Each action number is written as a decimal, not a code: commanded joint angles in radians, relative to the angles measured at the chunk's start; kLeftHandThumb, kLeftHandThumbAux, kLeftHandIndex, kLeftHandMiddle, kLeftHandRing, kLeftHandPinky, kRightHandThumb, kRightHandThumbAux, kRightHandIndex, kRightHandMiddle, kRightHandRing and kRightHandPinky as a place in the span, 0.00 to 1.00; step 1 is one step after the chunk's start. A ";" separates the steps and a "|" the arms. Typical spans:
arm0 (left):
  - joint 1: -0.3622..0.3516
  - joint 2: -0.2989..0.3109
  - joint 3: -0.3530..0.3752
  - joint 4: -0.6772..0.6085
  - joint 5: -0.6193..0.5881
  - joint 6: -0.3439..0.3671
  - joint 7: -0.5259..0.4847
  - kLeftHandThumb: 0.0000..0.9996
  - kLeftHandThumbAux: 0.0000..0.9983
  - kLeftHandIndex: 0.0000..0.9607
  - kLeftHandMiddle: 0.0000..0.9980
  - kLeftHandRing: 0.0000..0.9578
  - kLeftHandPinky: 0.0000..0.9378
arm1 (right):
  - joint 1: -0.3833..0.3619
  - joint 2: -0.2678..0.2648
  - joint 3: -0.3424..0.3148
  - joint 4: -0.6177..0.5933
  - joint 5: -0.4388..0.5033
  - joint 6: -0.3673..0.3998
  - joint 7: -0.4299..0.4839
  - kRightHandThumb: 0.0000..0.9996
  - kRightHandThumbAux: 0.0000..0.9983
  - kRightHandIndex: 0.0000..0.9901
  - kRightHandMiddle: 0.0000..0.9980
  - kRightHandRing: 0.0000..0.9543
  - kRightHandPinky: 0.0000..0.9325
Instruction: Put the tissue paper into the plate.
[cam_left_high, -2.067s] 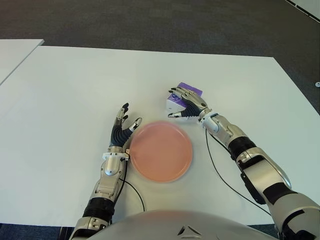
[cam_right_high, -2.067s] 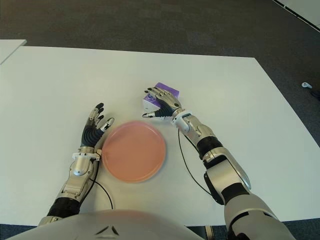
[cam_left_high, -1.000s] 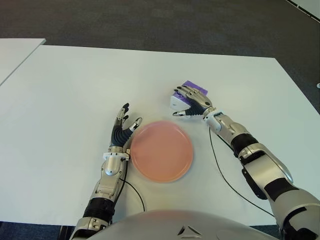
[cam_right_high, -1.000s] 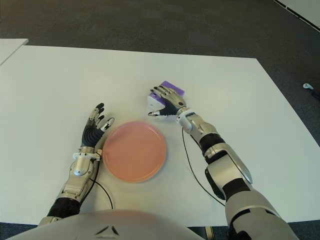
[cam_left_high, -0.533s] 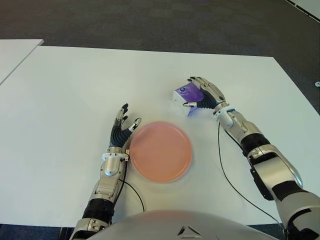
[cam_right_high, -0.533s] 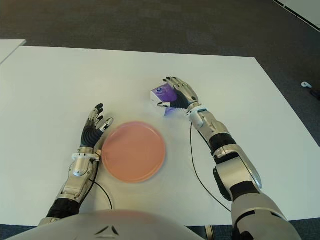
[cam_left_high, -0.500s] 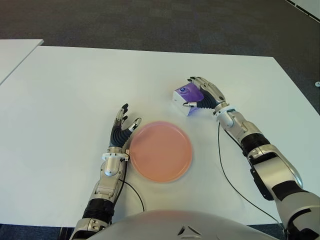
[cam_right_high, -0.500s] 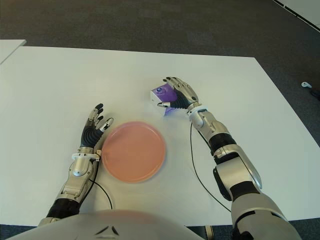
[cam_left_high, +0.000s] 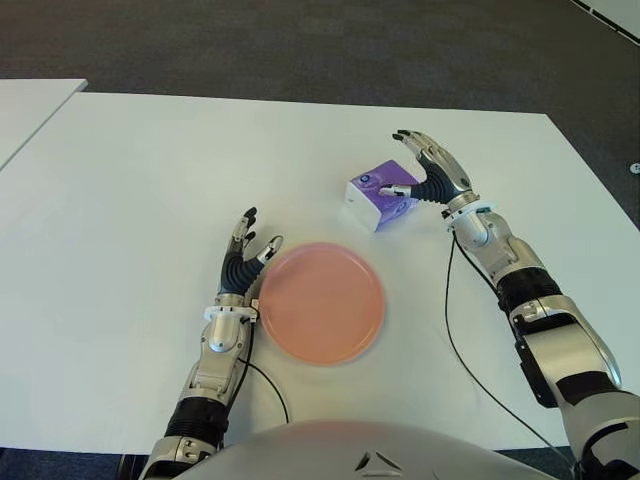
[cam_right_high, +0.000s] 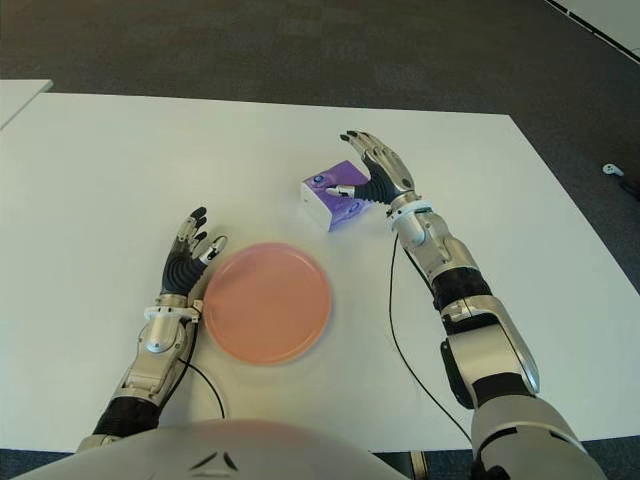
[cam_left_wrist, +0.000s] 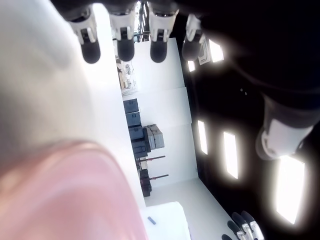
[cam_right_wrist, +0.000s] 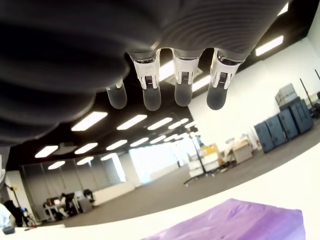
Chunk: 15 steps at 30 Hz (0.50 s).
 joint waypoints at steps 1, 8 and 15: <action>0.022 0.000 -0.004 0.024 -0.008 0.018 -0.012 0.00 0.53 0.00 0.00 0.00 0.00 | 0.025 0.001 -0.014 -0.019 0.003 0.016 0.004 0.24 0.36 0.00 0.00 0.00 0.00; 0.021 0.003 -0.006 0.028 -0.008 0.014 -0.014 0.00 0.54 0.00 0.00 0.00 0.00 | 0.032 0.000 -0.027 -0.039 0.006 0.033 0.016 0.23 0.35 0.00 0.00 0.00 0.00; 0.024 0.004 -0.009 0.026 -0.007 0.016 -0.018 0.00 0.55 0.00 0.00 0.00 0.00 | 0.034 0.003 -0.037 -0.042 0.004 0.044 0.017 0.24 0.36 0.00 0.00 0.00 0.00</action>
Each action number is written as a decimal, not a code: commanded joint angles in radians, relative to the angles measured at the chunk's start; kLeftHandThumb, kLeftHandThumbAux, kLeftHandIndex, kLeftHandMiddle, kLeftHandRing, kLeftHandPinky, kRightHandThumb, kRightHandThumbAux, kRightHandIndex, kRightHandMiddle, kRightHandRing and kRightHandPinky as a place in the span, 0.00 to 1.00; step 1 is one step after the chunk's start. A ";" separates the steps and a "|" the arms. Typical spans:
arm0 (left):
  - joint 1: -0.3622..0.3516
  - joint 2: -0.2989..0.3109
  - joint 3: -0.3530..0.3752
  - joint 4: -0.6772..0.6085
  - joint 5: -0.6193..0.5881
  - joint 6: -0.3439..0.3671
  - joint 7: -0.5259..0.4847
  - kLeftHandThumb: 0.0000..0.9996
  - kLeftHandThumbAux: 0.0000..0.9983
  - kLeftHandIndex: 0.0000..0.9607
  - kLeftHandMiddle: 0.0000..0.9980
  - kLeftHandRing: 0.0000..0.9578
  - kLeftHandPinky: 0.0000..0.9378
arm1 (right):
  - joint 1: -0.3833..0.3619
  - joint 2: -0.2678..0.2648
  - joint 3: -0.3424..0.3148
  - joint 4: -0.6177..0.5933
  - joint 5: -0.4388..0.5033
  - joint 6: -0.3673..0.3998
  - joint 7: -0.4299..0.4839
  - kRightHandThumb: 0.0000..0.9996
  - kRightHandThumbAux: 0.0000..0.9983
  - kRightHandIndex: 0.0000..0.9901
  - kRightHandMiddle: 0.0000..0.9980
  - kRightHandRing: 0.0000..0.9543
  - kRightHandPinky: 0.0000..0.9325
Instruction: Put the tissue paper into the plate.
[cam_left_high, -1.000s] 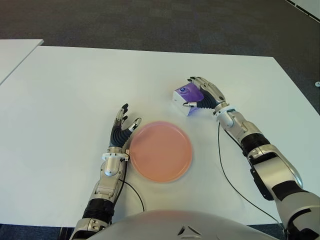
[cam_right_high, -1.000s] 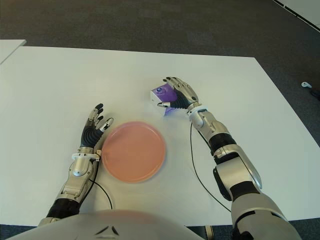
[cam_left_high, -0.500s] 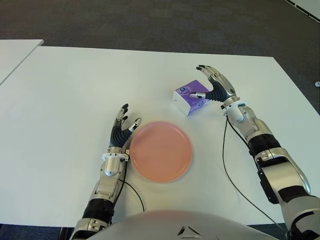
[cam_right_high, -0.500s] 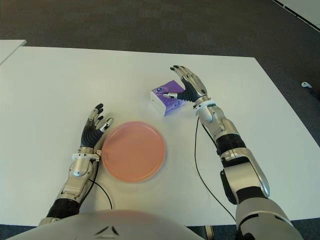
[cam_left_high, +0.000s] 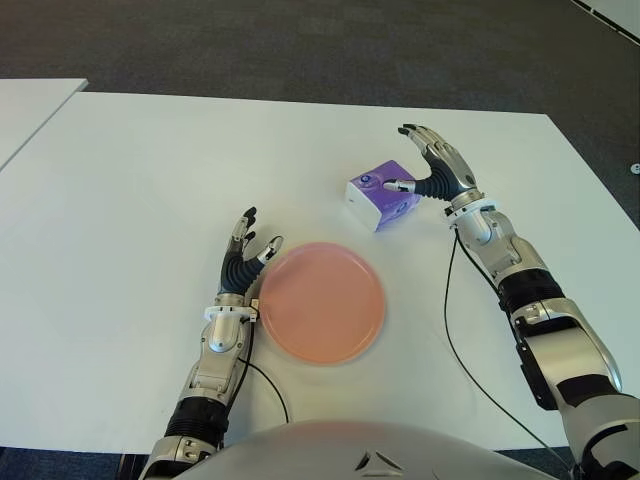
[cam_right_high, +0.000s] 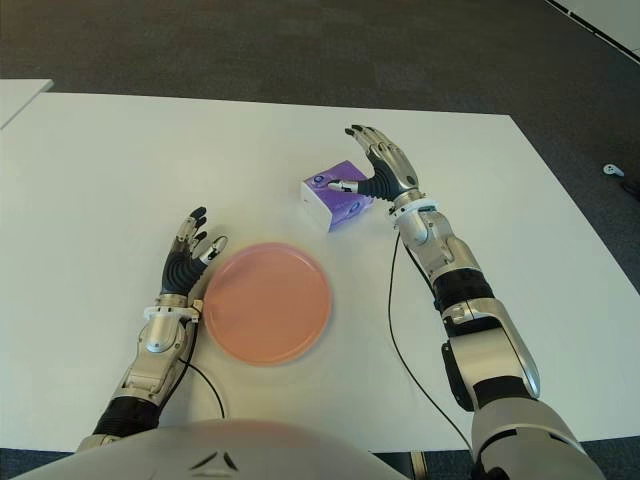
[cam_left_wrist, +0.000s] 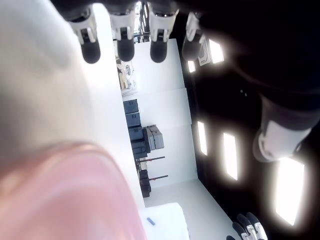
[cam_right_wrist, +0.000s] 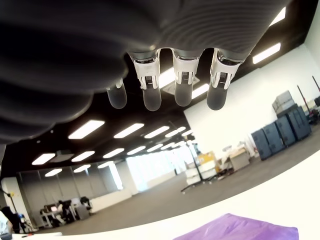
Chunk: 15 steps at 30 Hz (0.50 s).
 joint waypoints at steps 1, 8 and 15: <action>0.025 0.004 -0.008 0.025 -0.004 0.019 -0.017 0.00 0.55 0.00 0.00 0.00 0.00 | 0.021 0.005 -0.007 -0.001 0.005 0.015 0.011 0.24 0.36 0.00 0.00 0.00 0.00; 0.028 0.002 -0.010 0.021 -0.003 0.021 -0.019 0.00 0.55 0.00 0.00 0.00 0.00 | 0.011 0.019 -0.010 0.030 0.021 0.019 0.032 0.24 0.36 0.00 0.00 0.00 0.00; 0.026 0.003 -0.012 0.023 0.002 0.020 -0.014 0.00 0.54 0.00 0.00 0.00 0.00 | -0.014 0.051 0.003 0.080 0.031 0.037 0.064 0.26 0.37 0.00 0.00 0.00 0.00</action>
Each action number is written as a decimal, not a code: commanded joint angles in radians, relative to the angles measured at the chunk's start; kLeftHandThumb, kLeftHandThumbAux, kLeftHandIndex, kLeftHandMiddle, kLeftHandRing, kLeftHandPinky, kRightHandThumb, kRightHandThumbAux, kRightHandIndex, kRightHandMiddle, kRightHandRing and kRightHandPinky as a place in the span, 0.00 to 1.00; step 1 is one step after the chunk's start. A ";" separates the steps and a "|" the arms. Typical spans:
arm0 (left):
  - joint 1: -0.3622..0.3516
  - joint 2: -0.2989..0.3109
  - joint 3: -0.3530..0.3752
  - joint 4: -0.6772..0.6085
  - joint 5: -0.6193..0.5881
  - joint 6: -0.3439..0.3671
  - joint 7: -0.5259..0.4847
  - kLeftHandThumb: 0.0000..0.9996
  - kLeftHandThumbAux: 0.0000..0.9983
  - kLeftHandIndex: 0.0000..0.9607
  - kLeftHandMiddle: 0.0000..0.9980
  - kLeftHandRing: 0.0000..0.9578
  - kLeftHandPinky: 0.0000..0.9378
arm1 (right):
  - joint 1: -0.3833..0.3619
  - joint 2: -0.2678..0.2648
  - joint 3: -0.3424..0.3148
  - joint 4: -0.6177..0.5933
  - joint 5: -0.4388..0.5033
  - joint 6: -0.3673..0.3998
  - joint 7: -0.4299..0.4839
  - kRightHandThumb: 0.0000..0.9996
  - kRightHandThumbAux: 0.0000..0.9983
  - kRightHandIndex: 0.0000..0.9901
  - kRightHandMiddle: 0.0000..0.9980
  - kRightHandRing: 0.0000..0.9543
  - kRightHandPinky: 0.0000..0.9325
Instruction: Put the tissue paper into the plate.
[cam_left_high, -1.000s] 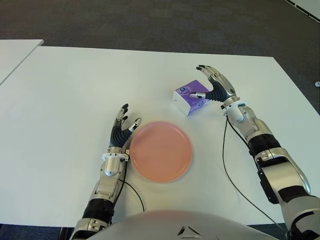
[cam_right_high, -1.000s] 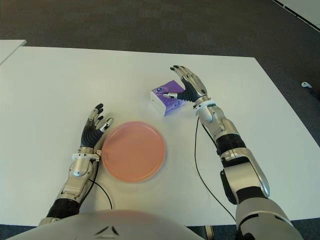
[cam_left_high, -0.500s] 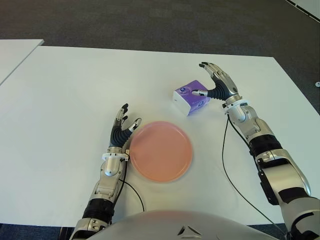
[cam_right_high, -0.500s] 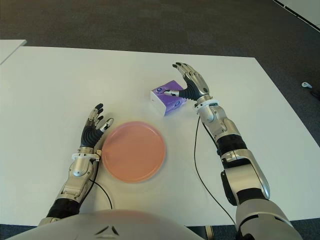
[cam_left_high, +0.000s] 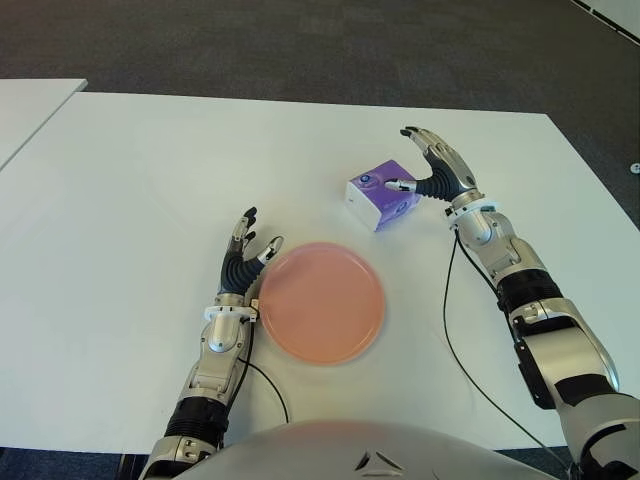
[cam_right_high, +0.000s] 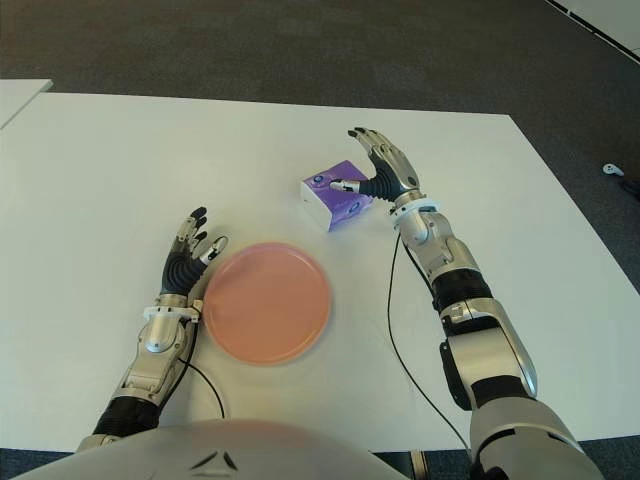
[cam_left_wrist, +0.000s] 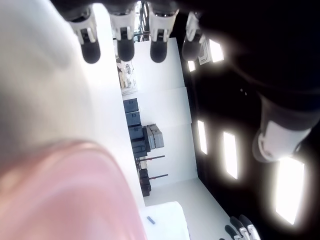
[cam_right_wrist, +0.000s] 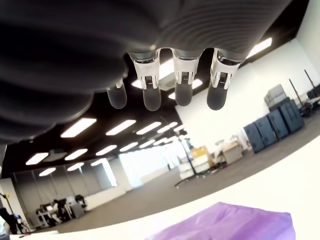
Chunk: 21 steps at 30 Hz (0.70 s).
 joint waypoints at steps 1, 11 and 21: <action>0.026 0.003 -0.007 0.023 0.001 0.020 -0.010 0.00 0.54 0.00 0.00 0.00 0.00 | -0.012 0.029 0.011 0.043 0.005 0.018 0.024 0.26 0.37 0.00 0.00 0.00 0.00; 0.028 0.002 -0.007 0.020 0.011 0.023 0.003 0.00 0.54 0.00 0.00 0.00 0.00 | -0.145 0.088 0.137 0.289 -0.102 -0.040 0.000 0.27 0.36 0.00 0.00 0.00 0.00; 0.027 -0.003 -0.004 0.030 0.015 0.011 0.015 0.00 0.55 0.00 0.00 0.00 0.00 | -0.219 0.080 0.277 0.402 -0.236 -0.108 -0.080 0.24 0.32 0.00 0.00 0.00 0.00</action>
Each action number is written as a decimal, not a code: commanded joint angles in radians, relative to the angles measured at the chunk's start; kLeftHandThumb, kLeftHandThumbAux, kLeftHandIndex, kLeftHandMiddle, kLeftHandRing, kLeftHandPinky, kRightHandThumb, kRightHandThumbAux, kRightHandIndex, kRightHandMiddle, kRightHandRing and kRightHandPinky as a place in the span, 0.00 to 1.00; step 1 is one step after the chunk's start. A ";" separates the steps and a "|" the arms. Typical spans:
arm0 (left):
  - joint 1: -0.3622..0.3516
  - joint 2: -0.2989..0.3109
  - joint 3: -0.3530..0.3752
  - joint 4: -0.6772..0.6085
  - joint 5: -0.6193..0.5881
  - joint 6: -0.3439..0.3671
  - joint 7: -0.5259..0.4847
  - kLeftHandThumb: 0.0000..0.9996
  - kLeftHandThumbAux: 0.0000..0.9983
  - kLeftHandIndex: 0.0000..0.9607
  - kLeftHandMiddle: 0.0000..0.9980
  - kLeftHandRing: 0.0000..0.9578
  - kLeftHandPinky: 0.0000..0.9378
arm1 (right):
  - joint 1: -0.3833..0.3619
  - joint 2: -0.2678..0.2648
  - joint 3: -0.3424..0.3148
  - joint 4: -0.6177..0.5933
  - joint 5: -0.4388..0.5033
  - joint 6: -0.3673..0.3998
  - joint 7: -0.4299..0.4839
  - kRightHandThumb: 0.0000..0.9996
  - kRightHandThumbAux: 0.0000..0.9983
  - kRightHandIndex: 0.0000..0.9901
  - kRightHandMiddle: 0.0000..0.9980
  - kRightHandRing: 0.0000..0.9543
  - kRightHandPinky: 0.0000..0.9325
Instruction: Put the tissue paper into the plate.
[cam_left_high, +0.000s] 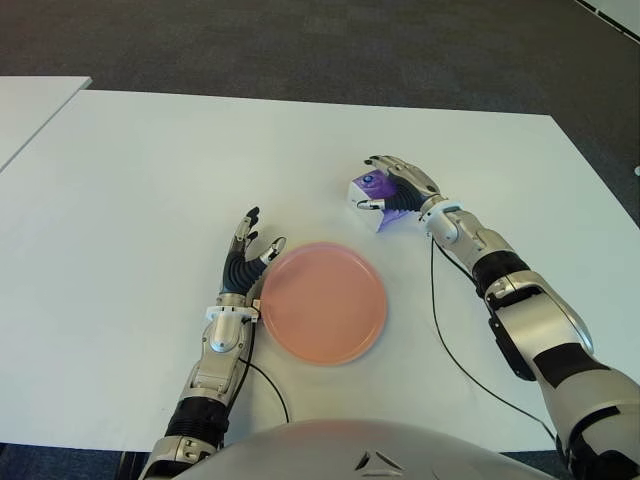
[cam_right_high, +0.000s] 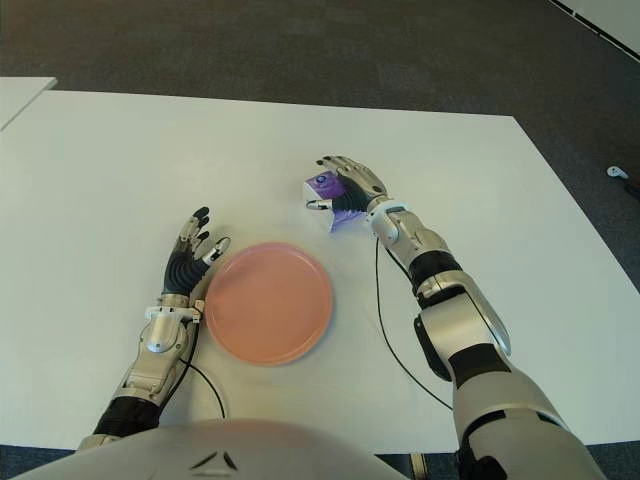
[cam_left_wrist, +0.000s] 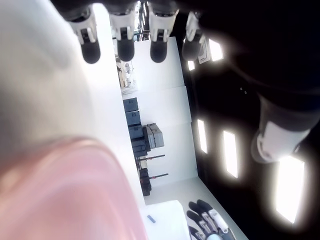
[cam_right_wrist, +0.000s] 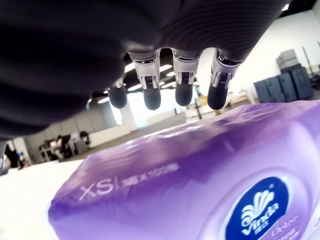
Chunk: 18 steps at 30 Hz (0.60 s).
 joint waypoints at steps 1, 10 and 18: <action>0.026 -0.004 0.000 0.030 0.003 0.016 0.009 0.00 0.55 0.00 0.00 0.00 0.00 | -0.030 -0.004 0.064 0.046 -0.064 -0.017 -0.029 0.23 0.32 0.00 0.00 0.00 0.00; 0.032 -0.006 -0.002 0.020 0.004 0.020 0.008 0.00 0.53 0.00 0.00 0.00 0.00 | -0.062 0.009 0.120 0.060 -0.108 0.002 -0.054 0.20 0.36 0.00 0.00 0.00 0.00; 0.037 -0.010 -0.002 0.015 0.010 0.021 0.018 0.00 0.53 0.00 0.00 0.00 0.00 | -0.105 0.022 0.075 0.096 -0.046 0.005 -0.019 0.21 0.38 0.00 0.00 0.00 0.00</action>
